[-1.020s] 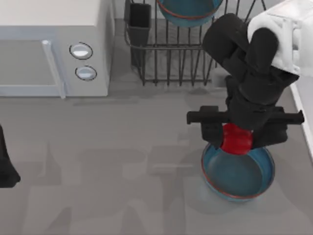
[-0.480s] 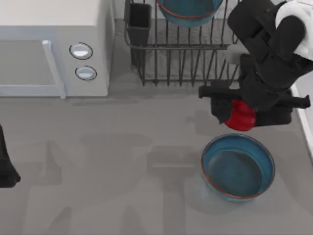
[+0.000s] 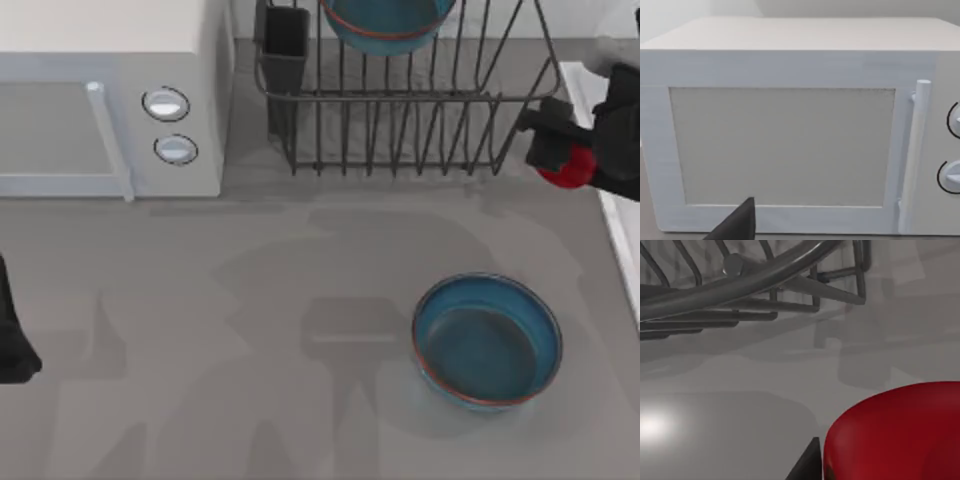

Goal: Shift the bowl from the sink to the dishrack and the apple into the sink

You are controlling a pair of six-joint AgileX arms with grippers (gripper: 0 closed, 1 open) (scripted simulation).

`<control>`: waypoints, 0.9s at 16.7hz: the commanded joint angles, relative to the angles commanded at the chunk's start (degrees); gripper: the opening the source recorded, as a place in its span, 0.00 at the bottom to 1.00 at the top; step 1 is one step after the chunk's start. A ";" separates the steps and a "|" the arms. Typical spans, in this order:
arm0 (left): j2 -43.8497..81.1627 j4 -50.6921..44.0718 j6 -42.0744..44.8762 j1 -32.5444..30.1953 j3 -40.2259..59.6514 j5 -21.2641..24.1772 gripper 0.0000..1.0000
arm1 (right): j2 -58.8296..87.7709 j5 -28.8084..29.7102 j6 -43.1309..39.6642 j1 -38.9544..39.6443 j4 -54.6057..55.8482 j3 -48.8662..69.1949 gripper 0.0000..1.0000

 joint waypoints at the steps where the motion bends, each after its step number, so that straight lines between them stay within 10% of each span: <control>1: 0.00 0.00 0.00 0.00 0.00 0.00 1.00 | -0.59 -1.18 -1.14 -2.33 3.72 -1.83 0.00; 15: 0.00 0.00 0.00 0.00 0.00 0.00 1.00 | -9.50 -15.07 -20.16 -33.53 64.77 -25.46 0.00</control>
